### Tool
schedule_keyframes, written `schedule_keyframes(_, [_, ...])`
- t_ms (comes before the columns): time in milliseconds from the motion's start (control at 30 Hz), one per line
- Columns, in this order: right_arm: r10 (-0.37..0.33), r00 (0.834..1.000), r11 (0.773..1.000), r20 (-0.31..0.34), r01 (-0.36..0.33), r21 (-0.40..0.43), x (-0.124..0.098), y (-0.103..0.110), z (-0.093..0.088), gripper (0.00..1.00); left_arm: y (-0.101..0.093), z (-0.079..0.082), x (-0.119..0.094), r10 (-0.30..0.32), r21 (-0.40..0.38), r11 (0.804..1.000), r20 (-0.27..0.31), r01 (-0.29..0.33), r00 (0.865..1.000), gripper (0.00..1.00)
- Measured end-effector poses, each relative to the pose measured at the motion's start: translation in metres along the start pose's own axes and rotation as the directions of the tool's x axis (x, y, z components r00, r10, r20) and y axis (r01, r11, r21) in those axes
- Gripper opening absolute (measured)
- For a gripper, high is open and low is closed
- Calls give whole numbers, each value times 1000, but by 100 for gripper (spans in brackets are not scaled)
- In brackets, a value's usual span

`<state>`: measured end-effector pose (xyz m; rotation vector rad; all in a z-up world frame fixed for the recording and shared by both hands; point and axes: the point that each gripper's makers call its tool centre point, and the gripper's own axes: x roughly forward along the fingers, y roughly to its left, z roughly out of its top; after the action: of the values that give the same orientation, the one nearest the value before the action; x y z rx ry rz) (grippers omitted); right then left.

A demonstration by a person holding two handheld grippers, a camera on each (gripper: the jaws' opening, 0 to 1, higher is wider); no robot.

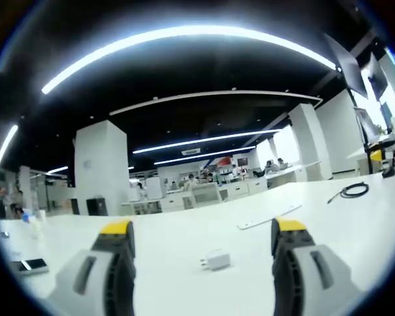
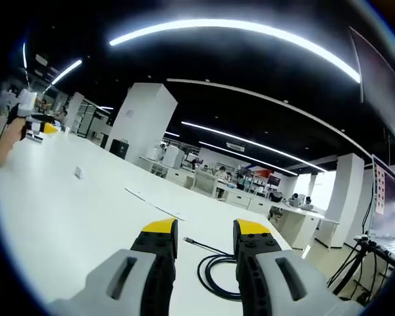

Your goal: Plug the desk Type‑C cable into the charger adapter.

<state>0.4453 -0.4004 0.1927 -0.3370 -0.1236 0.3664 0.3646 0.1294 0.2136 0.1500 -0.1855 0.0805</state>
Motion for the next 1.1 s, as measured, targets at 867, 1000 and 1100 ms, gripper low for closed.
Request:
schedule_keyframes(867, [5,1000,1000,-9,-5,11,2,2,-2,33,5,-1,-1,20,0,1000,-8,-20,1000,86])
schedule_keyframes(1000, [5,1000,1000,-10,-5,13,2,2,-3,33,5,-2,-1,21,1,1000,-9,-21,1000,86])
schedule_keyframes(1100, [8,1000,1000,-12,-8,13,2,3,-3,33,5,-3,-1,19,2,1000,-14,-19,1000,87])
